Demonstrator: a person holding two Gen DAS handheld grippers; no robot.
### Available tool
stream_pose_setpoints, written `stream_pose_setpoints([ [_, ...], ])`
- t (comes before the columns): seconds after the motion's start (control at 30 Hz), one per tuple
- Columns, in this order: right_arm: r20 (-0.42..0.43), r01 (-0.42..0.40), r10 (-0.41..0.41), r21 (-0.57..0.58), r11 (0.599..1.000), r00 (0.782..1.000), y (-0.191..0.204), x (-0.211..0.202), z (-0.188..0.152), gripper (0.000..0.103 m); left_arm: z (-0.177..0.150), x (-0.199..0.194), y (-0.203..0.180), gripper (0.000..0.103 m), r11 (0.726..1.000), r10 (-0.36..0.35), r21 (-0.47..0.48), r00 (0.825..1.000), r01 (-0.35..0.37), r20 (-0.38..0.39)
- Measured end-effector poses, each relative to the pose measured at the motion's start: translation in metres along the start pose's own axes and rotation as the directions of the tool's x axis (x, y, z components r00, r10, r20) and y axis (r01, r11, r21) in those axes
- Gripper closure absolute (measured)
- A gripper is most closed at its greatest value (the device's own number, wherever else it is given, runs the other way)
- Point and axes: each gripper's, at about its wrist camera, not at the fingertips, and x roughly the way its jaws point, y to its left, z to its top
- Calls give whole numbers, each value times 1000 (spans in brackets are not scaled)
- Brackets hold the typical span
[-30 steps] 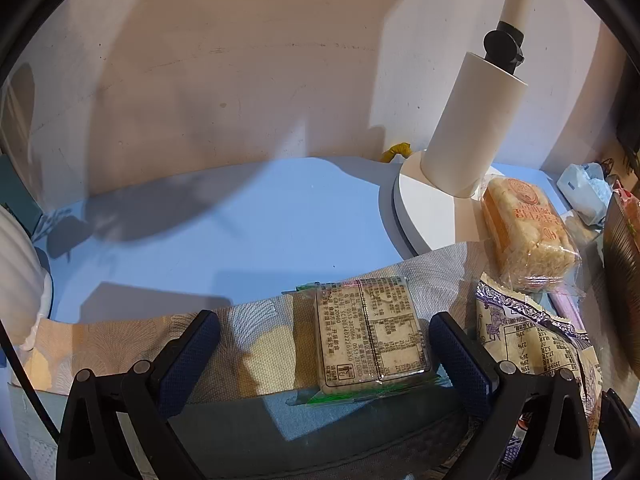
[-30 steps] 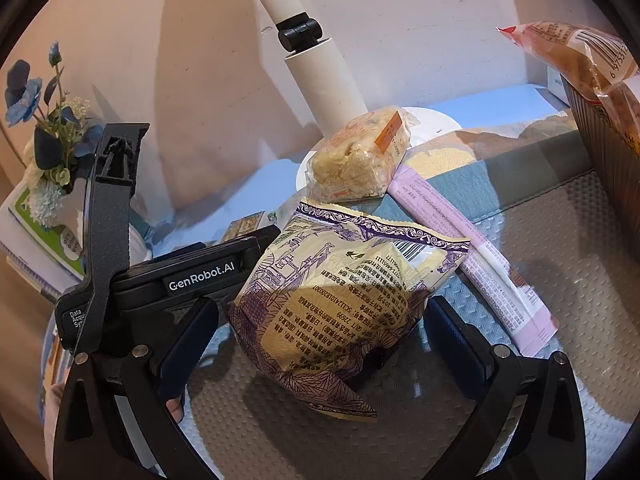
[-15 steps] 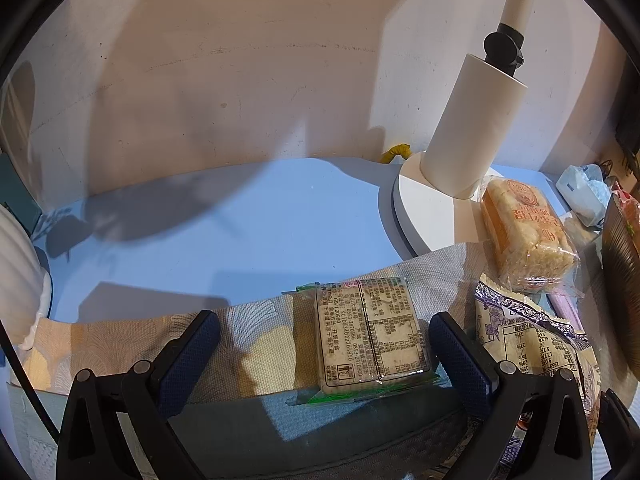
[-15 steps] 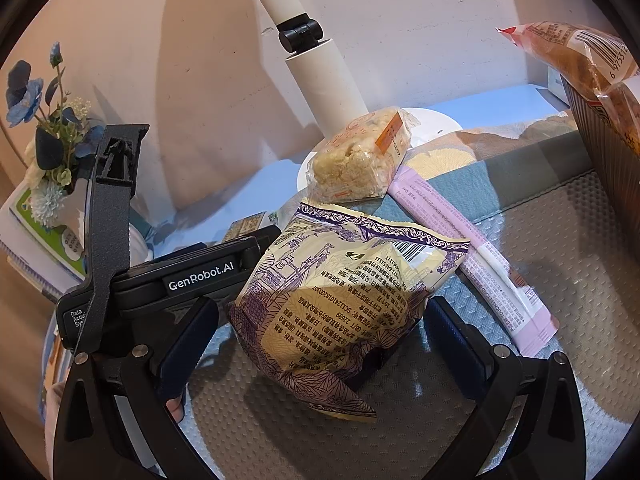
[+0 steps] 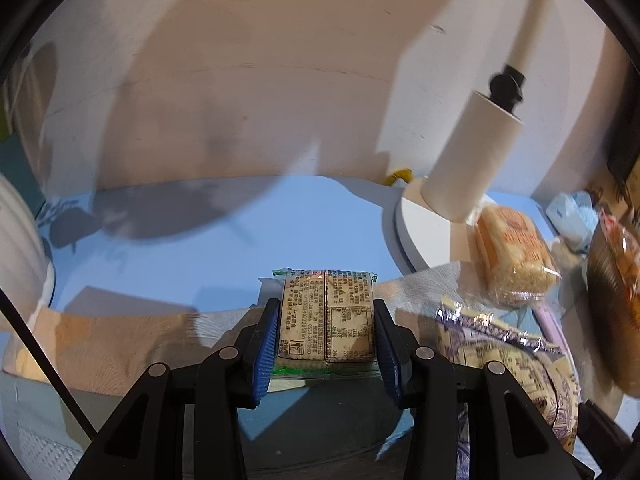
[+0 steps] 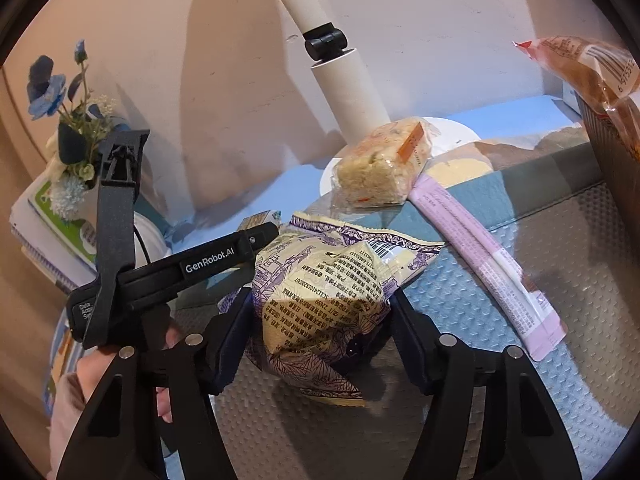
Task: Organize snacks
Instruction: 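Close the right tool on the purple bag while the left tool grasps the wrapped bread slice, then lift both held items and carry them over the glass bowl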
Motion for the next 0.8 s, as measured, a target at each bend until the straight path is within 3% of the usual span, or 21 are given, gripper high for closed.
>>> stream_pose_setpoints([
  [0.53,73,-100,99,1,995,992,0,-16,-2,46,-2,-14,20,60,993,11,-115,997,-2,78],
  [0.8,139,-213,204,50,976,969,-9,-41,-9,46,-14,-35,33,60,977,52,-213,987,-19,149],
])
